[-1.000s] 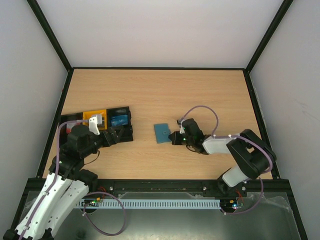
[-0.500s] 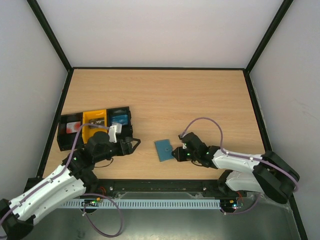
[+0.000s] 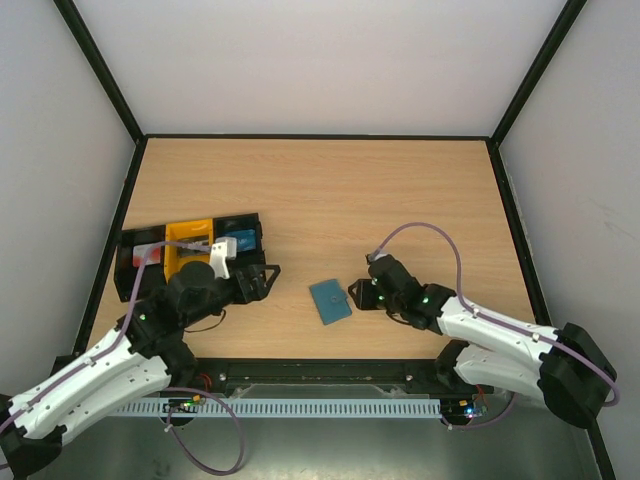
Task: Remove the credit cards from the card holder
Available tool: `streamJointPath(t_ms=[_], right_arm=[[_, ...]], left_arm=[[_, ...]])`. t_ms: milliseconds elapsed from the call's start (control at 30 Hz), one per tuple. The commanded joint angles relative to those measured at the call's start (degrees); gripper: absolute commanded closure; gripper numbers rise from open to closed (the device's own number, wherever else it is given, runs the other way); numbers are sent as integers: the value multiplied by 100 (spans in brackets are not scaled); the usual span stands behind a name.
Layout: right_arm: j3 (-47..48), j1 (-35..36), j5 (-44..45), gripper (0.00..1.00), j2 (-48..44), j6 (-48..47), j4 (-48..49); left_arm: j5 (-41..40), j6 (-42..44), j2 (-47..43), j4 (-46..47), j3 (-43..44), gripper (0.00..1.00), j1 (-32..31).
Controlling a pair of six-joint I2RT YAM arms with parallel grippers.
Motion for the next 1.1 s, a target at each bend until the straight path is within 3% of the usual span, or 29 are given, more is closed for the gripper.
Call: streamJointPath(t_ms=[0, 433, 767, 1067], right_arm=[[327, 137, 429, 68, 304, -160, -174], [1177, 1185, 1251, 68, 1794, -245, -109], [1416, 1357, 1312, 69, 2303, -313, -208], [1301, 1575, 1977, 71, 2684, -280, -380]], left_arm=[[-305, 277, -165, -376, 339, 0, -11], [-716, 395, -463, -914, 728, 0, -12], [-847, 443, -593, -1001, 695, 0, -12], [-921, 476, -590, -1026, 649, 0, -11]])
